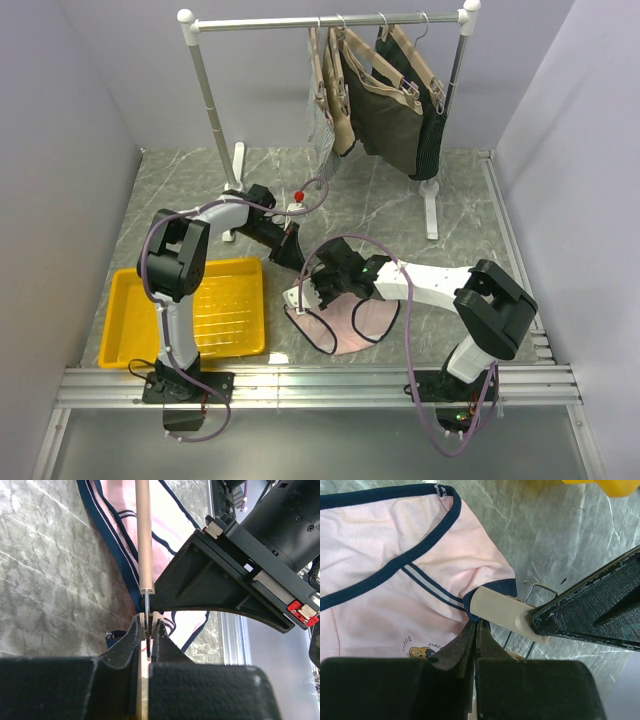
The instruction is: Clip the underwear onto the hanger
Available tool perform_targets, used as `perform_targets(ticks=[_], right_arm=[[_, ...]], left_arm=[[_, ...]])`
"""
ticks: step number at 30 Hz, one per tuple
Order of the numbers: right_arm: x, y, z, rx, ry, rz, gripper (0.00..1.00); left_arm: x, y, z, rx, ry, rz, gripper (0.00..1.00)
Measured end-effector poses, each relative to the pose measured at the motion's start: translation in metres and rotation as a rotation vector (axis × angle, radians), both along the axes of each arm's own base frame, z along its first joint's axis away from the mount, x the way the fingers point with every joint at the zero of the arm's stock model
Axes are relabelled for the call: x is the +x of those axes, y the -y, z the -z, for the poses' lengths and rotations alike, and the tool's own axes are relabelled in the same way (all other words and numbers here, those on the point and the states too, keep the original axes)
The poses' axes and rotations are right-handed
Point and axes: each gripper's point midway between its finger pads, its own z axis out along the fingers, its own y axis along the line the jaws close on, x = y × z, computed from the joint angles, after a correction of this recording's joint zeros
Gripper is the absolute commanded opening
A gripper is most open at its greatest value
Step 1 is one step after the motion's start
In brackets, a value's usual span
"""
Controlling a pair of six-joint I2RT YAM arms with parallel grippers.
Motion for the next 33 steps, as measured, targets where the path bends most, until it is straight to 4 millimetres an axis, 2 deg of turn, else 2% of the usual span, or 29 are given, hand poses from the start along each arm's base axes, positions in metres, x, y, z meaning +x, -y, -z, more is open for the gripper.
perform_targets(ticks=[20, 28, 33], right_arm=[[-0.004, 0.002, 0.002, -0.002, -0.036, 0.008, 0.00], [-0.004, 0.001, 0.000, -0.001, -0.036, 0.008, 0.00], [-0.004, 0.001, 0.000, 0.000, -0.038, 0.006, 0.00]], left_arm=[[-0.005, -0.005, 0.009, -0.001, 0.088, 0.046, 0.03], [-0.005, -0.007, 0.012, -0.001, 0.135, 0.070, 0.14], [-0.006, -0.007, 0.012, -0.004, 0.146, 0.081, 0.29]])
